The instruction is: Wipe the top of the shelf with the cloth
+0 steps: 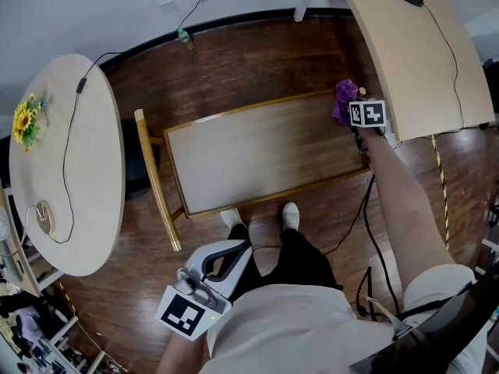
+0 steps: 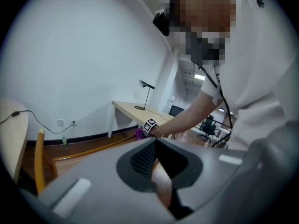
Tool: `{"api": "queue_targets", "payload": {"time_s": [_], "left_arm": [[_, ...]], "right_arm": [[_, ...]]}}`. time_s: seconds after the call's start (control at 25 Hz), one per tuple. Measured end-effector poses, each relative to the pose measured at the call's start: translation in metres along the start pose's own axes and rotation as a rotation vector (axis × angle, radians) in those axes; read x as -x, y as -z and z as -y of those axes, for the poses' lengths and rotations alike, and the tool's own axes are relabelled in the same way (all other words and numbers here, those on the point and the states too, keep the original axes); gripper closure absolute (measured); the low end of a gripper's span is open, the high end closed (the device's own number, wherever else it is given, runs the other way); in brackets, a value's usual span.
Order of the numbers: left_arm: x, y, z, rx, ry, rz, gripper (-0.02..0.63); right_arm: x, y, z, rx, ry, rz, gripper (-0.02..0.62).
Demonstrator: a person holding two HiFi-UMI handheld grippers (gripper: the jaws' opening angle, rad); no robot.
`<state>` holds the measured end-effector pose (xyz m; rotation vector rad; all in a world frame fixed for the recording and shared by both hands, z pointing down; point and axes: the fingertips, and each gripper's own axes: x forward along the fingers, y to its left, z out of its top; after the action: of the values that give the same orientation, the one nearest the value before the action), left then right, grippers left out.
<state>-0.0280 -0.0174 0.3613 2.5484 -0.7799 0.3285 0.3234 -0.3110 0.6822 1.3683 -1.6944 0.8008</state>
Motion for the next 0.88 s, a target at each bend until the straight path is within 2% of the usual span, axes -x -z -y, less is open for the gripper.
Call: {"api": "queue_targets", "payload": {"time_s": [0.2, 0.32, 0.4, 0.56, 0.72, 0.88], "left_arm": [[-0.006, -0.002, 0.011, -0.008, 0.008, -0.008, 0.587], [-0.006, -0.008, 0.014, -0.026, 0.008, 0.001, 0.586], [-0.004, -0.012, 0.016, -0.032, 0.008, 0.005, 0.586], [0.015, -0.02, 0.005, -0.046, -0.006, 0.042, 0.587], [0.04, -0.028, -0.011, -0.035, -0.031, 0.072, 0.586], [0.062, -0.024, -0.027, -0.027, -0.05, 0.073, 0.586]], "right_arm": [[0.001, 0.003, 0.013, 0.045, 0.023, -0.036, 0.492], [0.009, -0.009, -0.01, 0.085, -0.015, -0.007, 0.492], [0.02, -0.014, -0.041, 0.091, -0.068, 0.031, 0.493], [0.039, -0.027, -0.138, 0.095, -0.198, 0.086, 0.492], [0.057, -0.046, -0.273, 0.147, -0.38, 0.136, 0.492], [0.061, -0.044, -0.4, 0.202, -0.538, 0.137, 0.492]]}}
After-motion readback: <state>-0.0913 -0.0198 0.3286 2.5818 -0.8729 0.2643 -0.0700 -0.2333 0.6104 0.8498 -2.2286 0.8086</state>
